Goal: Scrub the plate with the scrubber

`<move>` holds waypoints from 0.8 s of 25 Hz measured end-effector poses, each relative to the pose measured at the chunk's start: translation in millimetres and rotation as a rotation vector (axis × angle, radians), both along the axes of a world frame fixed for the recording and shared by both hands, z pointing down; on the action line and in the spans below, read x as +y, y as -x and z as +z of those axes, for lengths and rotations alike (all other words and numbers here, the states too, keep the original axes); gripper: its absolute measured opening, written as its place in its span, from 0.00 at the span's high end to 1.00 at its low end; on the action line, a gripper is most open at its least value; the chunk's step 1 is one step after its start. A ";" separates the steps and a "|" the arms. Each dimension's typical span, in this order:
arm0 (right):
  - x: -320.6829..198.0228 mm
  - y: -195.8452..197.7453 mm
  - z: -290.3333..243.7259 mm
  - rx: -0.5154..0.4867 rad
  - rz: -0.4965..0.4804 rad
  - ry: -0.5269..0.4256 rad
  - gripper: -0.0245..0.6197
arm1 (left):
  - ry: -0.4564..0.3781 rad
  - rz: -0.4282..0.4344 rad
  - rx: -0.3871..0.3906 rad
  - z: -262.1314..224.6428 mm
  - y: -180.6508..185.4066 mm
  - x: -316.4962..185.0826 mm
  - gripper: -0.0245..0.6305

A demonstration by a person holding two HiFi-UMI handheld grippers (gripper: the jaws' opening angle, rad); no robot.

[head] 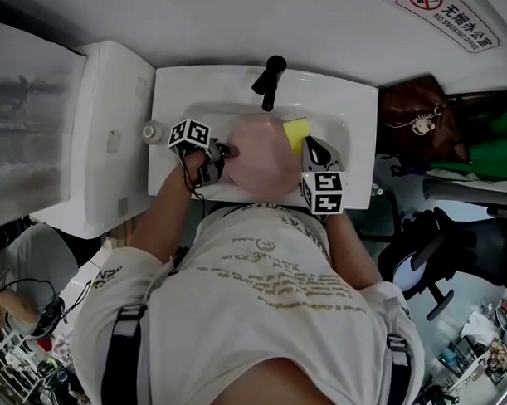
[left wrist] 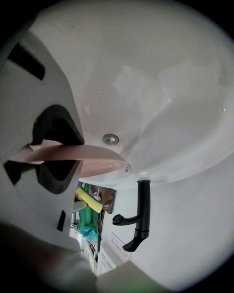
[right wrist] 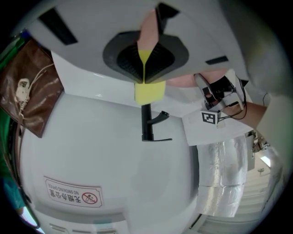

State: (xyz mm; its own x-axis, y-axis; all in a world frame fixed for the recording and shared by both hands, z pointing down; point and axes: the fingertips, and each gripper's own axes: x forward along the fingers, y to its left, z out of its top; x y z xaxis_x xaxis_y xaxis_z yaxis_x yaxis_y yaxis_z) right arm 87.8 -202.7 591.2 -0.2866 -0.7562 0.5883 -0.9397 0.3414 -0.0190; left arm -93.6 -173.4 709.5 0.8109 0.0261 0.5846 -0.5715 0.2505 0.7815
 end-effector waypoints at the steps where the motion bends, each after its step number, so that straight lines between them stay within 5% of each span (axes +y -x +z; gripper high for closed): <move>1: -2.4 2.4 0.7 0.018 -0.025 0.002 0.91 | -0.011 0.002 0.005 -3.8 -2.2 1.3 0.88; 11: -24.7 30.6 22.8 0.246 -0.335 0.060 0.91 | -0.067 -0.021 0.056 -25.9 -17.0 6.2 0.88; 20: -38.0 51.8 36.0 0.391 -0.472 0.038 0.91 | -0.129 0.002 0.083 -44.5 -26.5 10.8 0.88</move>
